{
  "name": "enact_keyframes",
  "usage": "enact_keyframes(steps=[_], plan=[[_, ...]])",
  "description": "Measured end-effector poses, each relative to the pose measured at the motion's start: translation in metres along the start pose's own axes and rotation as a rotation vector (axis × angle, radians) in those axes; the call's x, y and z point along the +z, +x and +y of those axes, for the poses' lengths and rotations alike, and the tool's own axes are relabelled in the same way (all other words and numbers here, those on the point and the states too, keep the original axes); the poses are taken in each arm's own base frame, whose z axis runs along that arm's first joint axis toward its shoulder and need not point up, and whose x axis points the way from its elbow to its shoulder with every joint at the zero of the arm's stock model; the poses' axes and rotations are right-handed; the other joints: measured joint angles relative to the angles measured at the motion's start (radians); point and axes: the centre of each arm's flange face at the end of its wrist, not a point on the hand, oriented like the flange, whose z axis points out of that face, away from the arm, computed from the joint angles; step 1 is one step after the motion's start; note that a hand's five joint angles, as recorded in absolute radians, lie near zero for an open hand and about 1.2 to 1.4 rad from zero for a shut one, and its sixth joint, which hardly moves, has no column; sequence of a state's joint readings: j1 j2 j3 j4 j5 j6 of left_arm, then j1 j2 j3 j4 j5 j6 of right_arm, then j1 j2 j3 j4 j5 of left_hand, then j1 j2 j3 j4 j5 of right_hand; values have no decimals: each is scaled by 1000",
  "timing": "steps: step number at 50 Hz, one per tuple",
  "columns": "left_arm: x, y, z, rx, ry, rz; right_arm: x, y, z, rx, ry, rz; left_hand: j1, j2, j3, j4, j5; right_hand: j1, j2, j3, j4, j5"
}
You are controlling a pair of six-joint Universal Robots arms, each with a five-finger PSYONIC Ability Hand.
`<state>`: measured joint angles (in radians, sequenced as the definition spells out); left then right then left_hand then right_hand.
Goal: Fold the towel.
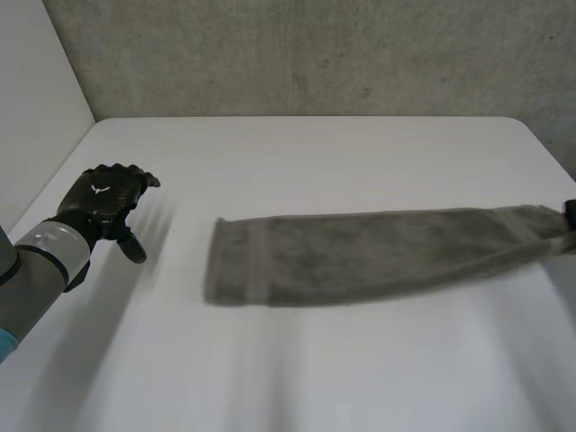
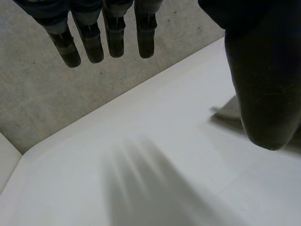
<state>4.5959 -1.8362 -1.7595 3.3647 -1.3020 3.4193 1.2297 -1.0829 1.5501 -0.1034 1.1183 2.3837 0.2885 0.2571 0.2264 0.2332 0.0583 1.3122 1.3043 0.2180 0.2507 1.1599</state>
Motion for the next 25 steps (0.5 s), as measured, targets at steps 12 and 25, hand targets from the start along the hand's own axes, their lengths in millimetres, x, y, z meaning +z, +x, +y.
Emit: enact_keyframes(steps=[12,25], plan=[[0,0,0,0,0,0,-24,-12,-118,-136,258,-26,0,0,0,0,0,1,8,0,0,-1],[-1,4,1,1,-5,9,-106,-251,-201,-316,565,-409,0,0,0,0,0,2,9,0,0,-1]])
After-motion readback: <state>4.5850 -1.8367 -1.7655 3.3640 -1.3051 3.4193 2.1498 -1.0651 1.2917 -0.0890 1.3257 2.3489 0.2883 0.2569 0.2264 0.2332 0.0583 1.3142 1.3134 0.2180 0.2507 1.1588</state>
